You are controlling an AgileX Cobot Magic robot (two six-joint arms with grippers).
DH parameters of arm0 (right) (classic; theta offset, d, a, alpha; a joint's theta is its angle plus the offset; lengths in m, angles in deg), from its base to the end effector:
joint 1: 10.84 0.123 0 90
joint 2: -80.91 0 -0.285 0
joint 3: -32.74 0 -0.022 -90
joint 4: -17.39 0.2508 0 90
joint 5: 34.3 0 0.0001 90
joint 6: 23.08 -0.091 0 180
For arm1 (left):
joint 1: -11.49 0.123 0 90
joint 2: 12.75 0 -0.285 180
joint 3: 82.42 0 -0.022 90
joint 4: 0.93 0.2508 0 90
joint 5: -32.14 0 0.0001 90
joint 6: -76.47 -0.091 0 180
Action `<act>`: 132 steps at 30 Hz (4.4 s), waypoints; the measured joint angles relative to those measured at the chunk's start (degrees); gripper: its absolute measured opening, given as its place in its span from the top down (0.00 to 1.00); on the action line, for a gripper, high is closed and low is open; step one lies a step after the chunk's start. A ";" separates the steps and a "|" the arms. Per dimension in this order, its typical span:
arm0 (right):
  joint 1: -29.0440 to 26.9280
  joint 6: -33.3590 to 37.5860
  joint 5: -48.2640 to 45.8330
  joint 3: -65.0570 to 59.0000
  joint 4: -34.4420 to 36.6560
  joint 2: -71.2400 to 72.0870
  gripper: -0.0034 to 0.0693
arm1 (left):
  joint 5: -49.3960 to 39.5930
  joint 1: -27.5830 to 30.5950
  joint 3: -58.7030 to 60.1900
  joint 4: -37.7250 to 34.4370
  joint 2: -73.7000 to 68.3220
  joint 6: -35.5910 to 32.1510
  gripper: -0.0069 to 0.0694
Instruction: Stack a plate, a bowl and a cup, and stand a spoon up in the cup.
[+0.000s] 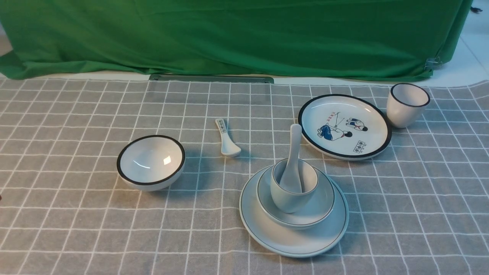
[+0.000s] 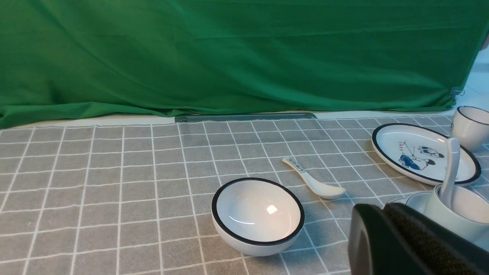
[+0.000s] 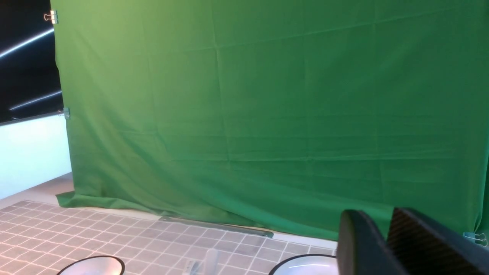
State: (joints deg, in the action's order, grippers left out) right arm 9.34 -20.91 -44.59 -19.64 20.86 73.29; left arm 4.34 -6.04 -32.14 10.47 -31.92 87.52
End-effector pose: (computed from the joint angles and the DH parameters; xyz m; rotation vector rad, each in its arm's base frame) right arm 0.0085 0.0042 0.3359 -0.2122 1.2148 0.3322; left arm 0.0482 -0.0064 0.3144 0.1752 1.6822 -0.1638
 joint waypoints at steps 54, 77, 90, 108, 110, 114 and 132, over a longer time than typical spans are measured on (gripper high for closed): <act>0.00 1.53 -0.54 0.00 -1.75 0.00 0.63 | 15.05 19.43 27.32 -16.03 11.29 -17.12 0.89; -22.99 8.29 -3.72 -25.18 -4.11 -0.20 0.62 | 15.02 19.43 27.32 -16.03 11.29 -17.31 0.89; -23.36 7.66 -3.61 -25.18 -4.11 -0.20 0.62 | 15.02 19.43 27.32 -16.03 11.29 -17.31 0.89; -23.40 7.61 -3.61 -25.18 -4.06 -0.20 0.62 | 15.02 19.43 27.32 -16.03 11.29 -17.51 0.89; -23.40 7.61 -3.61 -25.18 -4.06 -0.20 0.62 | 15.02 19.43 27.32 -16.03 11.29 -17.51 0.89; -23.40 7.61 -3.61 -25.18 -4.06 -0.20 0.62 | 15.02 19.43 27.32 -16.03 11.29 -17.51 0.89; -23.40 7.61 -3.61 -25.18 -4.06 -0.20 0.62 | 15.02 19.43 27.32 -16.03 11.29 -17.51 0.89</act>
State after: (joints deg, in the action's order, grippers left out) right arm -14.06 -13.30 -48.20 -44.81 16.80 73.09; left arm 19.36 13.39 -4.83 -5.56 -20.63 70.01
